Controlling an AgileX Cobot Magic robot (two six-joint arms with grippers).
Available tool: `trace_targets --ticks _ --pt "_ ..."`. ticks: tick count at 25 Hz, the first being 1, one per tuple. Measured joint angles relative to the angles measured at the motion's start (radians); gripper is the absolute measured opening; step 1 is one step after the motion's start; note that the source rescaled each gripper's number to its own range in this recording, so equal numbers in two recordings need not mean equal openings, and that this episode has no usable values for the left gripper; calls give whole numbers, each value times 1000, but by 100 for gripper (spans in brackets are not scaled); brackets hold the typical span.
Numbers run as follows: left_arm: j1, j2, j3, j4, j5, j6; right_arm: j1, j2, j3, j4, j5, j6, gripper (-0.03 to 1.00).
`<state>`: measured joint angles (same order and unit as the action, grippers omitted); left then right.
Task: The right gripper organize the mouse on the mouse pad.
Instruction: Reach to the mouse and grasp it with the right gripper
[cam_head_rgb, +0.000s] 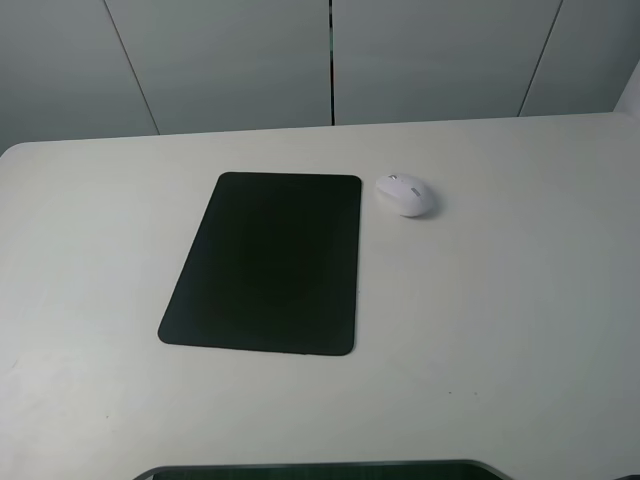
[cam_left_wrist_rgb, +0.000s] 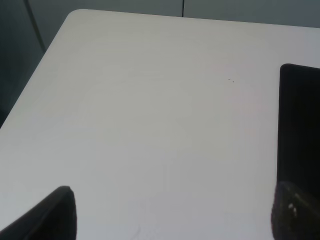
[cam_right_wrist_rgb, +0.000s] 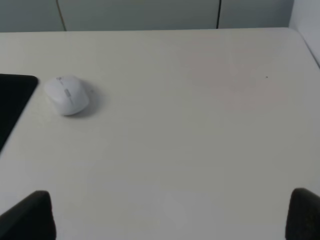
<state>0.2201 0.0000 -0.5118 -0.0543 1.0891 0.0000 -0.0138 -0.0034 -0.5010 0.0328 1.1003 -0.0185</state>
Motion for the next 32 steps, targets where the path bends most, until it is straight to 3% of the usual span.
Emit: trace_targets --ticks 7,13,24,32 --pt "0 0 0 0 -1 0 0 5 -11 9 17 -22 99" --pt "0 0 0 0 -2 0 0 141 -71 19 7 -60 99" --pt "0 0 0 0 -4 0 0 638 -268 136 -20 -188 99" --pt "0 0 0 0 -4 0 0 970 -450 161 -39 -252 99"
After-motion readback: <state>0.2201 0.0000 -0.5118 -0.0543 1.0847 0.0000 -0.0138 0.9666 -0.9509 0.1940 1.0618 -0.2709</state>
